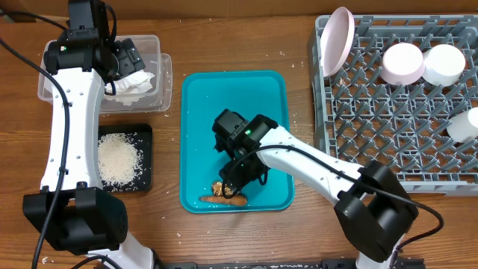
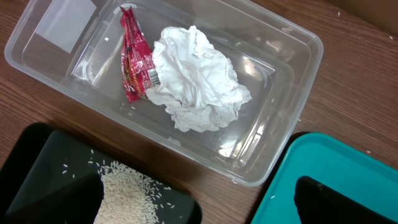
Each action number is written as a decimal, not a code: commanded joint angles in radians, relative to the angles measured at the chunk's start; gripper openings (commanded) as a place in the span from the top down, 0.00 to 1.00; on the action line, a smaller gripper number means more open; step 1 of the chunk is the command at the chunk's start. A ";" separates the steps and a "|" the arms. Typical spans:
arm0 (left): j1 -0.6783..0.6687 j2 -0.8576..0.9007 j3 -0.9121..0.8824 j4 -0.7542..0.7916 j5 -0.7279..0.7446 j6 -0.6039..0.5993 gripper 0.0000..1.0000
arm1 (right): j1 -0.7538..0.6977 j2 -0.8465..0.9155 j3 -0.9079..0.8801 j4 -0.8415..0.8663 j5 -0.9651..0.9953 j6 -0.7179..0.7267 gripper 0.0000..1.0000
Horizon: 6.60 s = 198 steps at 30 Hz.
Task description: Sort waste into correct bins and load items into the dishwasher
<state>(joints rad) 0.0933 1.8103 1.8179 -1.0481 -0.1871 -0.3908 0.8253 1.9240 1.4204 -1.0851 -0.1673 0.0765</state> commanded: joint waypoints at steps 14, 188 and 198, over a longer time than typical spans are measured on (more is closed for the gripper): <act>-0.003 -0.013 -0.003 0.001 0.004 -0.017 0.00 | 0.002 0.035 -0.049 0.119 0.009 0.108 0.24; -0.003 -0.013 -0.003 0.037 0.328 -0.062 0.00 | -1.477 -0.367 0.516 -0.511 0.305 0.369 0.00; -0.119 -0.005 -0.006 -0.270 0.541 0.136 0.00 | -1.477 -0.367 0.516 -0.511 0.305 0.369 0.00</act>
<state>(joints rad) 0.0463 1.8103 1.8172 -1.2625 0.2886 -0.3542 -0.6525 1.5627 1.9369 -1.5993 0.1341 0.4480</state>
